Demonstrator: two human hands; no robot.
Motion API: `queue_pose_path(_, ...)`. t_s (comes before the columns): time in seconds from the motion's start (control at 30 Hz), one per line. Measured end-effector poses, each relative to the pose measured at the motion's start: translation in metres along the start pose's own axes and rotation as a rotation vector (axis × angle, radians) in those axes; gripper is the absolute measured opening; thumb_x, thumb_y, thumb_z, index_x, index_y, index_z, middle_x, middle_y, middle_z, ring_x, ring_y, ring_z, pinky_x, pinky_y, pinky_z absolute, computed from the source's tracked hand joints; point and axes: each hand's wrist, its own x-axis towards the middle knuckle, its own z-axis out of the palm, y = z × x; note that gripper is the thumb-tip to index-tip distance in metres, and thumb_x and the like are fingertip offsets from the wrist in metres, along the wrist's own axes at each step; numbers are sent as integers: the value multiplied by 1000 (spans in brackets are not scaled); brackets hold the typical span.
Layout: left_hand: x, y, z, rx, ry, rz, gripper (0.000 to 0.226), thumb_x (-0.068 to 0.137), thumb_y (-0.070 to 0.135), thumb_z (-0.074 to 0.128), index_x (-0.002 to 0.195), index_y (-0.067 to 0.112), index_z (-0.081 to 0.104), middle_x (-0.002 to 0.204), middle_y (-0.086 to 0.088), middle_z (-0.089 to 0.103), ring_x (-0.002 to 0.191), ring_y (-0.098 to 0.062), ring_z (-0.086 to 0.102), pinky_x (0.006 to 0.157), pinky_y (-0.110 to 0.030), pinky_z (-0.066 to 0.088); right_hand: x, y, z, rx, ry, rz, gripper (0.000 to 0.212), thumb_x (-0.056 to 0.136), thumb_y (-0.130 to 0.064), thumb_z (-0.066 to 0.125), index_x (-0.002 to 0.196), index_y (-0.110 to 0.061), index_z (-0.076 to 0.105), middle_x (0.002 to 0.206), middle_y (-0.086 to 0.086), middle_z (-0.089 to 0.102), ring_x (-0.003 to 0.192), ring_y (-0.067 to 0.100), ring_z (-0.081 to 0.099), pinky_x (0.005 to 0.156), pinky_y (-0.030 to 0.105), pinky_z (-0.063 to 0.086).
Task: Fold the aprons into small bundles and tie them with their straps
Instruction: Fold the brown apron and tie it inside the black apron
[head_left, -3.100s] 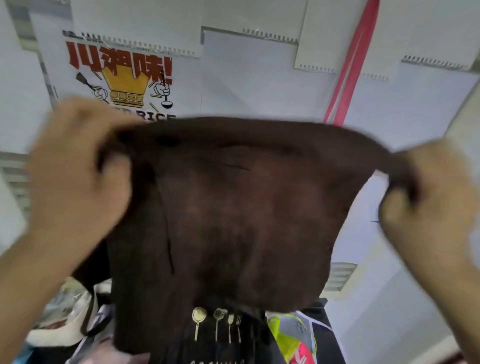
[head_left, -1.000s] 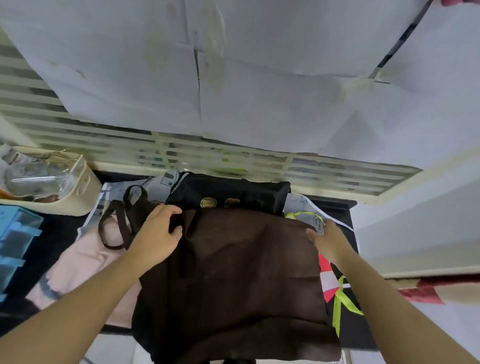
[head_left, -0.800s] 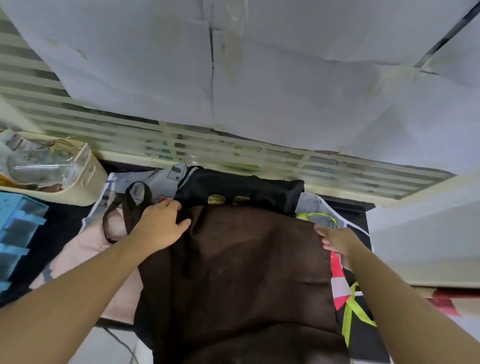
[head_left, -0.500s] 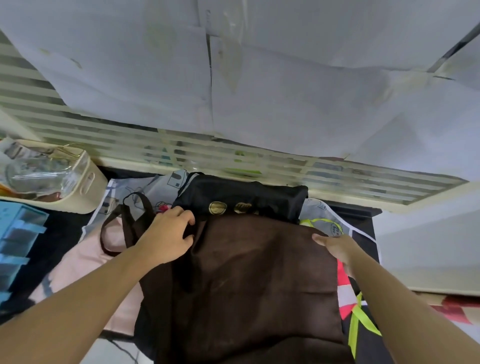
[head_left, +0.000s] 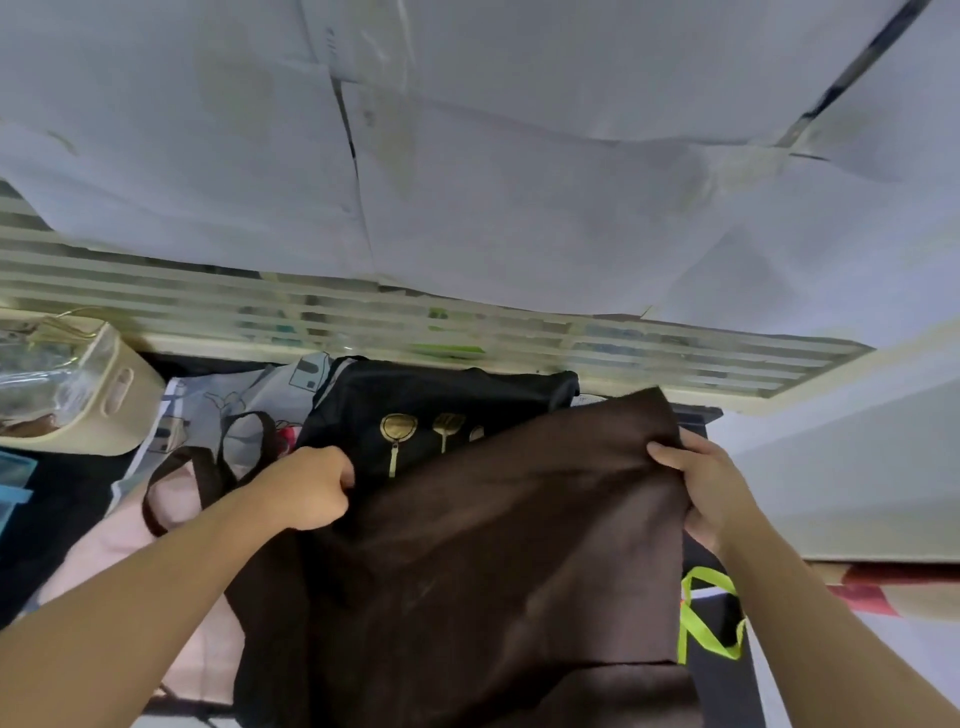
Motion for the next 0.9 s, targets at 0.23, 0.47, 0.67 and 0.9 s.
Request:
queue_pose_path(0.23,5,15,-2,-208,-18,-2,27,94,41,63,119,32,68,114,8,69,104,-12,64,97,-35,52,11,19,-25,-250,37,113,53,74,-20,84,123,-7,72,112,16,78,104,37,74,102,46,54)
queue_pose_path(0.47,13,40,4,-760,-291,-168,44,74,49,89,104,17,83,110,-8,79,107,-31,71,104,-50,52,5,0,11,-221,22,133,20,99,-11,69,118,-13,72,104,11,80,94,33,78,94,52,60)
queue_pose_path(0.67,-25,55,-63,-1332,-106,263,59,88,-9,63,128,32,74,131,-7,72,119,-28,70,104,-45,52,-14,-62,0,-58,-44,19,29,97,-14,69,125,-10,71,118,12,77,106,32,75,89,43,62)
queue_pose_path(0.9,-39,61,-120,-1312,126,568,62,88,-12,59,130,32,72,138,0,69,127,-26,65,106,-39,54,-5,-113,-16,-75,46,-218,19,99,-11,67,115,-10,76,115,8,78,105,24,75,93,39,61)
